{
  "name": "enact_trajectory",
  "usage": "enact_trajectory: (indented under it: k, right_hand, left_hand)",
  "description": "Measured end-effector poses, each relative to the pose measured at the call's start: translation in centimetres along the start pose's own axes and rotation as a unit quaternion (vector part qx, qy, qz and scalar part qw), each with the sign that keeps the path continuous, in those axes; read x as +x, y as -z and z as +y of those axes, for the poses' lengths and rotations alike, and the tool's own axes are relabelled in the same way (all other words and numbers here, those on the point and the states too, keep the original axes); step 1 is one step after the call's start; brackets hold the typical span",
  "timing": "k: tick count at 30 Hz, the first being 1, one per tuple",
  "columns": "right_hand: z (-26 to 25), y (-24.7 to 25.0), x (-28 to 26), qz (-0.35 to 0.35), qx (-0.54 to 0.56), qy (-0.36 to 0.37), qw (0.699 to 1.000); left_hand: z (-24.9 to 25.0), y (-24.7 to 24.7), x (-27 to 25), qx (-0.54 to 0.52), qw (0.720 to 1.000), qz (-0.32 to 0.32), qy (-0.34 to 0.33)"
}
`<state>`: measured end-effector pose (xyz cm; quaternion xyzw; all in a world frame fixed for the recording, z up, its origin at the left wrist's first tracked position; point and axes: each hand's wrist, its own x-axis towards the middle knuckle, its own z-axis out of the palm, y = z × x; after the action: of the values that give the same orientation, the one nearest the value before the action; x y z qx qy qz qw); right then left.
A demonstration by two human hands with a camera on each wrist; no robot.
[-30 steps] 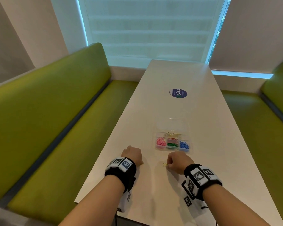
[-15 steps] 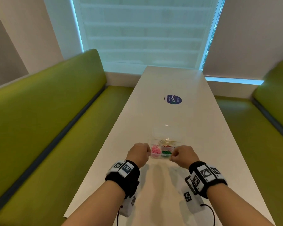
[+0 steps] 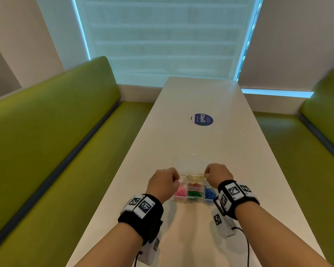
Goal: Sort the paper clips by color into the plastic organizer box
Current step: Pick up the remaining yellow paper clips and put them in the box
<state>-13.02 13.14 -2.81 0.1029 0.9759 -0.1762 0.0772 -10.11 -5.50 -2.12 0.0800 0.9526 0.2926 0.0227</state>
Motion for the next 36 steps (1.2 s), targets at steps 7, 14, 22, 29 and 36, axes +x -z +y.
enact_trajectory:
  k: [7,14,22,29,36]
  right_hand:
    - [1.0,0.2,0.1,0.012,0.010,0.013,1.000]
    - [2.5,1.6,-0.3,0.044,0.036,0.016,0.998]
    - [3.9,2.2,-1.6,0.045,0.046,0.020,0.998]
    - [2.7,2.0,-3.1,0.036,0.049,0.049,0.997]
    - [-0.9,0.0,-5.9,-0.020,0.043,0.109,0.993]
  left_hand:
    - [1.3,-0.8,2.0,-0.014,1.000,0.014,0.000]
    - [3.0,-2.0,5.0,-0.004,1.000,-0.007,-0.008]
    - [2.7,-3.7,5.7,0.021,0.998,-0.054,0.002]
    - [2.1,-2.9,4.5,0.024,0.999,-0.047,0.008]
    - [-0.8,0.0,1.4,0.026,0.998,-0.048,0.043]
